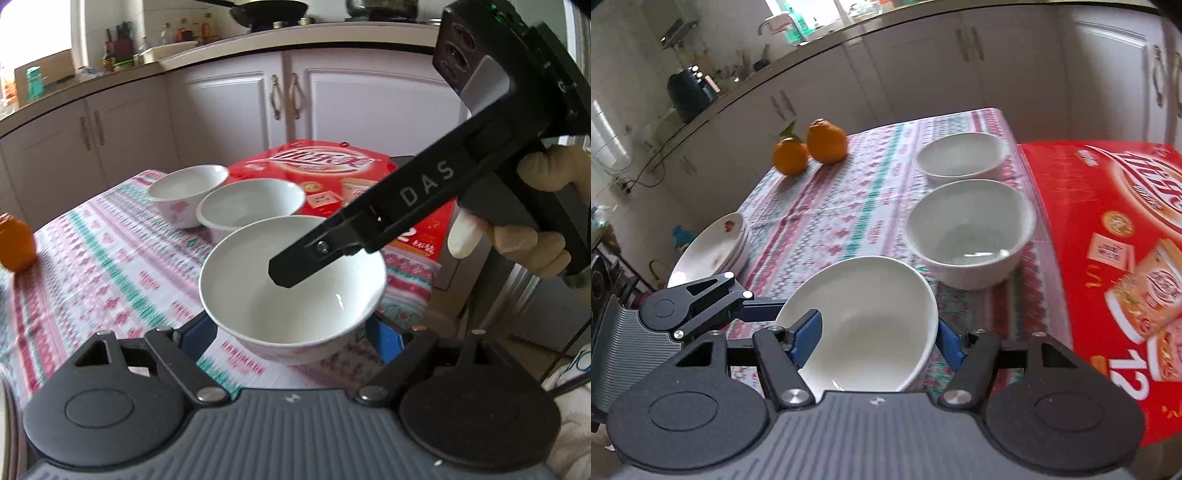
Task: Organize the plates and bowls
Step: 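Lift the white bowl with the right gripper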
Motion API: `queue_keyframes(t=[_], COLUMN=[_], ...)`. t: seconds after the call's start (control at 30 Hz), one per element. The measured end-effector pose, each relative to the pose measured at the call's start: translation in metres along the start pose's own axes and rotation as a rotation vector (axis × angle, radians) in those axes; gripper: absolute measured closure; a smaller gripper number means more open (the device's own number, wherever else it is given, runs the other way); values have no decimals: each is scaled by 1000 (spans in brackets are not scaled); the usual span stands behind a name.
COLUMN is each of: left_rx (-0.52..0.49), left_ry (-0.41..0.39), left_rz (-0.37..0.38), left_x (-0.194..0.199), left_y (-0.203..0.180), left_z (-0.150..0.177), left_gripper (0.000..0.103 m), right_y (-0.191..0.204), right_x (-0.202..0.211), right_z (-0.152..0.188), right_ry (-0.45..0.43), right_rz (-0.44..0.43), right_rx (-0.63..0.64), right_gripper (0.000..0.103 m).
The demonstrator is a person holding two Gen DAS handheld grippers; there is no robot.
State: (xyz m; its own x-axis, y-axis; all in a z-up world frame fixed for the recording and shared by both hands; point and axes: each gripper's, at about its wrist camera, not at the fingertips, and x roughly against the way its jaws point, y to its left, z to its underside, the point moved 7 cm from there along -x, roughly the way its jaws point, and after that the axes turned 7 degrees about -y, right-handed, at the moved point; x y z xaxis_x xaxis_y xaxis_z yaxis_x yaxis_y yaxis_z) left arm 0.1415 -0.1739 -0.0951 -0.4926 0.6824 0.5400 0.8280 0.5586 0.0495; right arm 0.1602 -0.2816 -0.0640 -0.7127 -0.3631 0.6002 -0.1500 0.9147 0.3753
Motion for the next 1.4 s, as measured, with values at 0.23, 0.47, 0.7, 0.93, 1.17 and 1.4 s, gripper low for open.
queue_keyframes(t=[0.23,0.47,0.7,0.93,1.17,1.4], left_rx=[51,95,129,142,144,142], left_ry=[9,10,14,13,10,10], left_rz=[-65,-122,-154,-156,-148,-151], left_x=[23,41,48,50,47,47], left_y=[21,43,59,67,68,68], left_z=[17,32,44,48,49,48], left_gripper=[16,16,16,16,16,16], right_y=[34,62,81,85,84,83], right_x=[-22,-44,-63,-74,-77,-77], right_z=[-2,-1,0,0,-1,-1], right_ry=[39,73,97,111,113,110], right_rz=[-62,-105,-113,-110,-99,-100], right_rx=[58,118,164,158,154,150], right_gripper=[31,31,31,31,31,31])
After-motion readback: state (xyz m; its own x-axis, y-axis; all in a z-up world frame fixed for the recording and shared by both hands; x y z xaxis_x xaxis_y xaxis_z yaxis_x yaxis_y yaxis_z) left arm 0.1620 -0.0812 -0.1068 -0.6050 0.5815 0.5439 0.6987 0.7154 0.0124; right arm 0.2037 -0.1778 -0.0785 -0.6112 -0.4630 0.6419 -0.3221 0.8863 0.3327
